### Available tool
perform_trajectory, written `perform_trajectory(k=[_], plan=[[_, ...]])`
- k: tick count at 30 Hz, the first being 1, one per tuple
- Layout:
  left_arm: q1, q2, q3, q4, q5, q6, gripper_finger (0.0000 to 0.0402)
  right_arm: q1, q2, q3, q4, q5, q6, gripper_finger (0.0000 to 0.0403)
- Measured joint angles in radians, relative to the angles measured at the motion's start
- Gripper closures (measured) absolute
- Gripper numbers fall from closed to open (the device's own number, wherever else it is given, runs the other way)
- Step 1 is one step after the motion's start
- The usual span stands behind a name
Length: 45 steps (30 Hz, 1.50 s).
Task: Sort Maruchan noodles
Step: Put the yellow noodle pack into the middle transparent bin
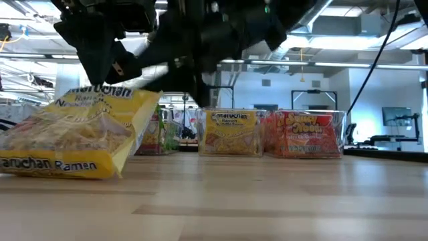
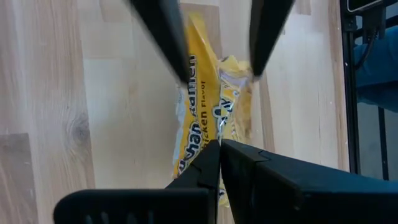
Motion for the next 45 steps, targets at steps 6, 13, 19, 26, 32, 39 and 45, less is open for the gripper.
perform_trajectory(k=[6, 13, 19, 26, 32, 39, 45], plan=[[0.0, 0.0, 0.0, 0.003, -0.001, -0.006, 0.0402, 0.0, 0.054, 0.012, 0.0, -0.012, 0.027, 0.0221], [0.0, 0.0, 0.0, 0.007, -0.011, -0.012, 0.0402, -0.003, 0.054, 0.038, -0.071, 0.016, 0.026, 0.0237], [0.0, 0.0, 0.0, 0.004, -0.017, -0.014, 0.0402, -0.02, 0.054, 0.038, -0.085, 0.017, 0.125, 0.0229], [0.0, 0.0, 0.0, 0.004, -0.017, -0.025, 0.0402, -0.012, 0.054, 0.038, -0.11, 0.029, 0.117, 0.0207], [0.0, 0.0, 0.0, 0.008, -0.018, -0.04, 0.0402, 0.005, 0.097, 0.037, -0.125, 0.04, 0.116, 0.0205], [0.0, 0.0, 0.0, 0.01, -0.018, -0.047, 0.0402, 0.017, 0.12, 0.059, -0.147, 0.051, 0.123, 0.021], [0.002, 0.0, 0.0, 0.01, -0.02, -0.047, 0.0402, 0.014, 0.12, 0.059, -0.189, 0.068, 0.182, 0.0275]])
